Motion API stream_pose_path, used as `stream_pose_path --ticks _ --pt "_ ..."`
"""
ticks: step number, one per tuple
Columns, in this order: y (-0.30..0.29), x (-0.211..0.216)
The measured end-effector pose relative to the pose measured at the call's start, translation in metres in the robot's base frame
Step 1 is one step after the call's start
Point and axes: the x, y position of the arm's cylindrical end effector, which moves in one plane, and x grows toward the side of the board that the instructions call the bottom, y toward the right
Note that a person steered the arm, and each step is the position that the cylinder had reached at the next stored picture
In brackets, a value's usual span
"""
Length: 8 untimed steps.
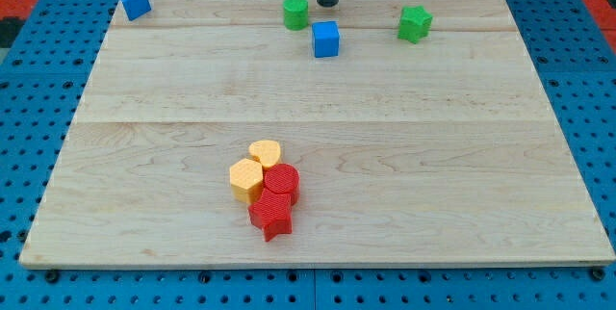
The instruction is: Slide the green circle down towards the center
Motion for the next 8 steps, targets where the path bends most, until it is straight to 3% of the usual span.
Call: stream_pose_path --ticks 1,2,3,4,6,7,8 --pt "-0.053 0.003" --pt "-0.15 -0.011" --pt "-0.163 -0.011" --pt "-0.108 -0.031" --pt "-0.141 0.026" --pt "-0.147 0.024" --pt "-0.059 0.013"
